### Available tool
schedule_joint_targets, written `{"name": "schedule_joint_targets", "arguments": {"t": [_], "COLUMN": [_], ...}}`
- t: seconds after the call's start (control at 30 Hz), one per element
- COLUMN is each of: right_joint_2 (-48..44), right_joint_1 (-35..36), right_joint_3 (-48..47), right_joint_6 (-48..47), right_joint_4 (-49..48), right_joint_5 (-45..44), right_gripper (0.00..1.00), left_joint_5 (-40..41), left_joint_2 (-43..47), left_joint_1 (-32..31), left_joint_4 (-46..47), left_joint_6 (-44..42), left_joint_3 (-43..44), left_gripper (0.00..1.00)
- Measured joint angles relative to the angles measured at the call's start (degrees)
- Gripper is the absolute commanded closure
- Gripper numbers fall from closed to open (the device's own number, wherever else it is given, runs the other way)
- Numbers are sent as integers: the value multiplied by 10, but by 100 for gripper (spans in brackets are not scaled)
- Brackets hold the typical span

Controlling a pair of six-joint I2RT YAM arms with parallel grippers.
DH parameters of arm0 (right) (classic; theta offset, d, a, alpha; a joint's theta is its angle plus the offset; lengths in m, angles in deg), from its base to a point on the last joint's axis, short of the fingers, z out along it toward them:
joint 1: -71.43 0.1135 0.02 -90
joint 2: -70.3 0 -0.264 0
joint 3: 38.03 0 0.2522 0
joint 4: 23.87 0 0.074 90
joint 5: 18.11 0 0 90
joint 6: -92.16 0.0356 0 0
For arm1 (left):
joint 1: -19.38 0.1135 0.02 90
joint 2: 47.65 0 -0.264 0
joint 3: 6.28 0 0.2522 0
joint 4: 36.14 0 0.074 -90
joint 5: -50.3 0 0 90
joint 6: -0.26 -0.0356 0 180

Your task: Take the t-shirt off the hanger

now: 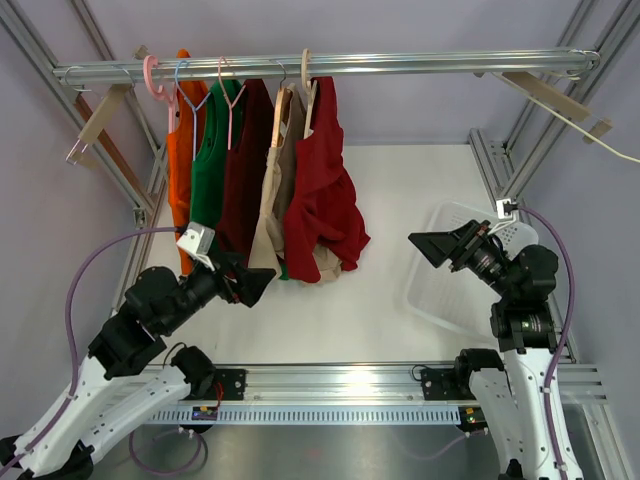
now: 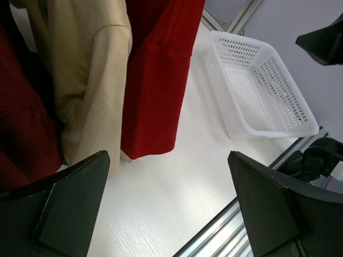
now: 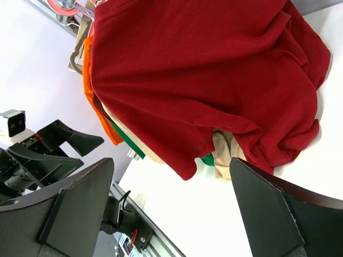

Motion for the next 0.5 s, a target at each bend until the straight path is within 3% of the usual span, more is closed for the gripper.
{"name": "schedule_joint_targets", "arguments": {"t": [0.07,0.2,0.37,0.5], "right_joint_2": [9,34,88,100], "right_joint_1": [11,77,229,271], "right_joint_3": [-1,-5,-32,-38], "right_joint_6": [-1,-8,-46,-76], "right_joint_4": [-1,-6,0,13], "right_joint_5": [-5,-29,-123,-181], "right_gripper": [2,15,20,20], "left_joint_5": [-2,-24,-55,-68], "left_joint_2": [2,-2,-92,-197], "left_joint_1": [0,0,0,-8], "left_joint_4": [3,8,7,26], "left_joint_6": [5,7,6,0], "left_joint_3": [0,10,130,269], "left_gripper": [1,1,1,20]}}
